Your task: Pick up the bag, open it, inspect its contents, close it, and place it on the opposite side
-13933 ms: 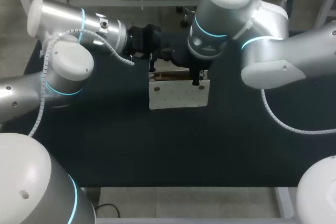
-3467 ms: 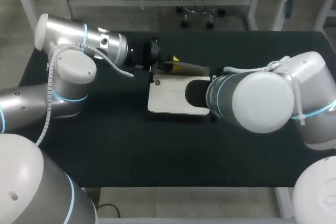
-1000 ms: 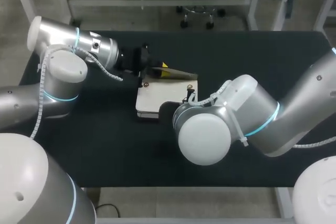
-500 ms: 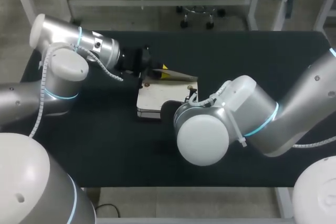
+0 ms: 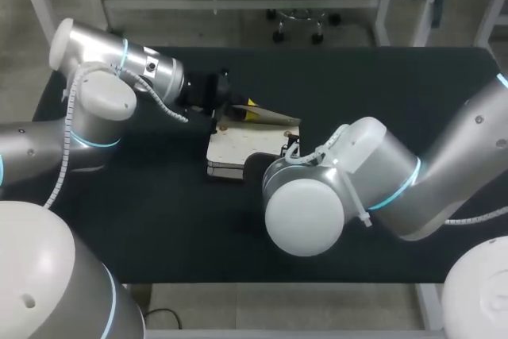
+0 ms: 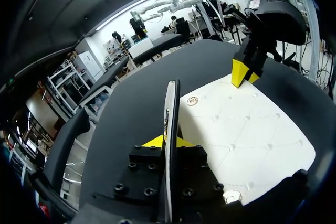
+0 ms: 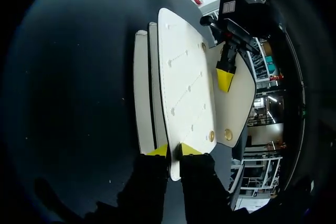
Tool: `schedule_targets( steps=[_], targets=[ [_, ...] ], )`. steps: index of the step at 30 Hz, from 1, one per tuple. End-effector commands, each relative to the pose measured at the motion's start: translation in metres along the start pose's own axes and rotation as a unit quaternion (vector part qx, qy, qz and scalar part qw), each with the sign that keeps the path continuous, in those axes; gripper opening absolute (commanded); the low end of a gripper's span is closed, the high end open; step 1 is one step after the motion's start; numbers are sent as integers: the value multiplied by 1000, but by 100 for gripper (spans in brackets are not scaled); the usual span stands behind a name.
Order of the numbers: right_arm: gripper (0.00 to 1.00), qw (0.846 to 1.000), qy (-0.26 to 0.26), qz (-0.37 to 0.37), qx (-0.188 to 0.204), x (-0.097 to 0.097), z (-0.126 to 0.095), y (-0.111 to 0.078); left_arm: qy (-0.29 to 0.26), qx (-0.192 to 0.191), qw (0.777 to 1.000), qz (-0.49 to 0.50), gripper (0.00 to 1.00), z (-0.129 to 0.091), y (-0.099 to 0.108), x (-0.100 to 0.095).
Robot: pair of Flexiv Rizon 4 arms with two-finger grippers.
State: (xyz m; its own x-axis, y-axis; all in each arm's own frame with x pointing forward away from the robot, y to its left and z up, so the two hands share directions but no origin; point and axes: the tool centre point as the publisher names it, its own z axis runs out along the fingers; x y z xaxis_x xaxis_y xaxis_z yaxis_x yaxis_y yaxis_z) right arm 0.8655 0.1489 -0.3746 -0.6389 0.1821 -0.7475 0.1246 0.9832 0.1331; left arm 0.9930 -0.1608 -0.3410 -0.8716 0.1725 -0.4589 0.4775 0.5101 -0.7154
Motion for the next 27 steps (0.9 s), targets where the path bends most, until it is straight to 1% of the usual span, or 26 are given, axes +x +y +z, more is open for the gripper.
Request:
schedule_targets(
  steps=[1,6,7,9,18,27],
  targets=[
    [11,995,-64,0,-78,5,2,-3,1,1,1000,1,0,1,0,0],
    [9,995,-66,1,-81,5,1,-3,2,2,1000,2,0,1,1,1],
    [8,994,-67,1,-81,5,1,-3,1,3,1000,3,0,1,1,2],
    [0,994,-68,1,-82,5,0,-3,0,5,1000,5,0,2,1,3],
    [0,994,-68,0,-82,6,0,-4,-13,13,999,41,0,0,-3,8],
    [0,994,-68,0,-82,6,0,-4,-33,9,994,105,0,-4,-16,16]
  ],
)
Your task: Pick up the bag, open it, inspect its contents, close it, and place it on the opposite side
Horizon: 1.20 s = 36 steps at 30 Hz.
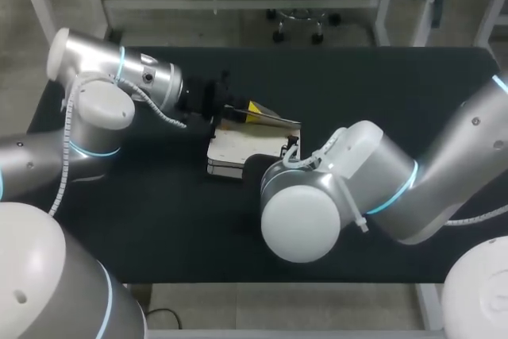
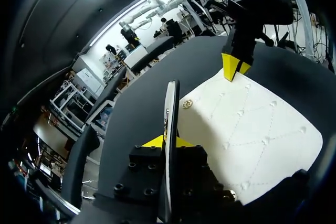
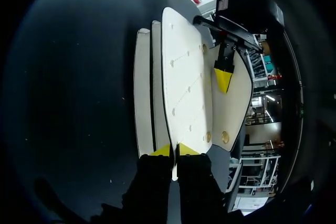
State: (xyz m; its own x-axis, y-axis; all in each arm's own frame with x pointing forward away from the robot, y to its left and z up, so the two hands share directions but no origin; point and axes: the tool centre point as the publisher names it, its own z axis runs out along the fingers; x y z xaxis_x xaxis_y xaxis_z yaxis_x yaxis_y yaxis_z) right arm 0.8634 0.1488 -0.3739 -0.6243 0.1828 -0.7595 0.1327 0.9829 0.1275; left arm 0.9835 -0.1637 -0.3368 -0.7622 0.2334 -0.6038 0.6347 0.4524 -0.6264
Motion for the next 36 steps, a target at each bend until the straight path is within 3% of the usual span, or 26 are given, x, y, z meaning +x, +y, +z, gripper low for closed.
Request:
schedule_targets(
  steps=[1,11,21,22,23,24,27,28,31,36],
  targets=[
    [0,994,-58,0,-87,5,2,-4,-17,-5,1000,18,0,-4,-9,10],
    [0,994,-58,0,-87,5,2,-4,-46,-20,996,79,0,-6,-8,26],
    [0,994,-58,0,-87,5,2,-4,-67,-9,995,75,0,-5,-7,33],
    [0,994,-58,0,-87,5,2,-4,-70,-10,995,72,6,-5,-8,33],
    [0,994,-58,0,-87,5,2,-4,-71,-9,995,70,29,-6,-8,32],
    [0,994,-58,0,-87,5,2,-4,-72,-9,995,68,40,-7,-9,30],
    [0,994,-58,0,-87,5,2,-4,-74,-8,995,63,53,-10,-12,27],
    [0,994,-58,0,-87,5,2,-4,-73,-8,995,61,63,-11,-13,26],
    [0,994,-58,0,-87,5,2,-4,-78,-1,995,56,64,-15,-17,22],
    [0,994,-58,0,-87,5,2,-4,-83,-4,995,56,57,-18,-18,20]
  ],
)
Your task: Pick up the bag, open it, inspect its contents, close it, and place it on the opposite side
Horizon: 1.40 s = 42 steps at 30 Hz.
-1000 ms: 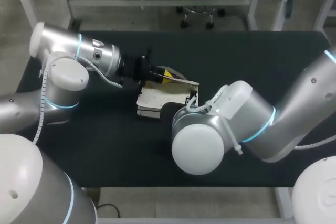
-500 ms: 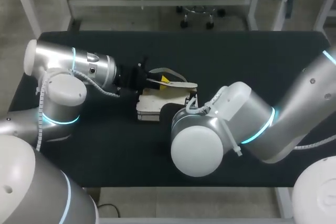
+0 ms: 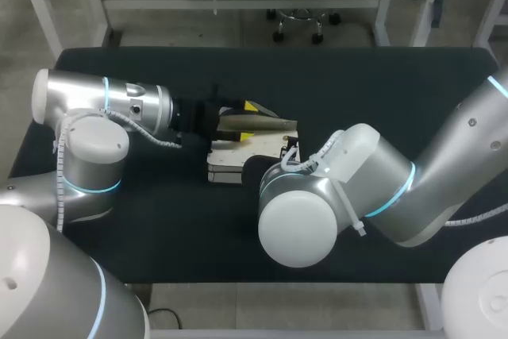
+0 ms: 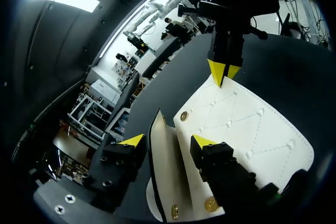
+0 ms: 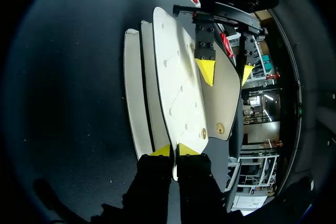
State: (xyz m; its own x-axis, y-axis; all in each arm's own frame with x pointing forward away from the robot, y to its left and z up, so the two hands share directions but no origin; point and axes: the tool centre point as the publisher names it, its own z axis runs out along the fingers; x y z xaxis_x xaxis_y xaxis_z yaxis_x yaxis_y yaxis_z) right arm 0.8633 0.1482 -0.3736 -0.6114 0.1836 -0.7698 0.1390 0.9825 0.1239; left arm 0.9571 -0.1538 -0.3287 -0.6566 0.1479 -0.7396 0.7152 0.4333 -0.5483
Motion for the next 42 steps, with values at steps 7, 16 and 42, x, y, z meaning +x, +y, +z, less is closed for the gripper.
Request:
schedule_targets(
  steps=[7,16,42],
  targets=[
    [0,995,-50,1,-91,5,2,-3,-10,-9,1000,-3,40,-4,4,-2],
    [0,995,-50,1,-91,5,2,-3,-21,-15,1000,3,27,-10,5,-4],
    [0,995,-50,1,-91,5,2,-3,-24,-21,999,27,0,-17,2,0]
  ],
)
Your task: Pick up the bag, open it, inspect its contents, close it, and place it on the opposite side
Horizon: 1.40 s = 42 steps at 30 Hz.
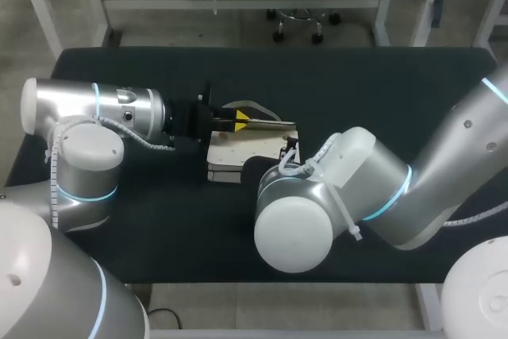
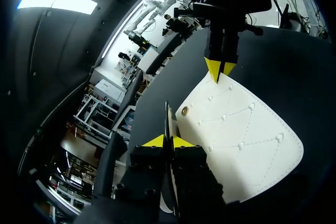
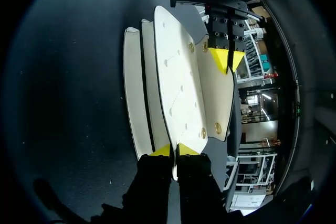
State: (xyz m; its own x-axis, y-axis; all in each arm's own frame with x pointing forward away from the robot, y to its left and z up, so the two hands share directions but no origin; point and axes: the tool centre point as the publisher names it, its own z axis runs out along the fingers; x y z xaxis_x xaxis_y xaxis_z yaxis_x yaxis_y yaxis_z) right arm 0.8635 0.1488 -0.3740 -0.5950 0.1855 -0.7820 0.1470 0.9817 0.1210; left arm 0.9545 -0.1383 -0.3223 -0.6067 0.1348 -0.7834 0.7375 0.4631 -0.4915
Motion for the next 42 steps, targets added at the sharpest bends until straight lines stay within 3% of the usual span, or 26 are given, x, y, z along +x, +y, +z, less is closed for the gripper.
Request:
schedule_targets(
  steps=[1,21,42],
  targets=[
    [0,995,-40,0,-95,5,1,-4,-3,0,1000,1,0,0,0,1],
    [0,995,-40,0,-95,5,1,-4,-20,0,996,82,0,-6,-16,22],
    [0,995,-40,0,-95,5,1,-4,11,12,992,124,0,-7,-17,50]
  ],
)
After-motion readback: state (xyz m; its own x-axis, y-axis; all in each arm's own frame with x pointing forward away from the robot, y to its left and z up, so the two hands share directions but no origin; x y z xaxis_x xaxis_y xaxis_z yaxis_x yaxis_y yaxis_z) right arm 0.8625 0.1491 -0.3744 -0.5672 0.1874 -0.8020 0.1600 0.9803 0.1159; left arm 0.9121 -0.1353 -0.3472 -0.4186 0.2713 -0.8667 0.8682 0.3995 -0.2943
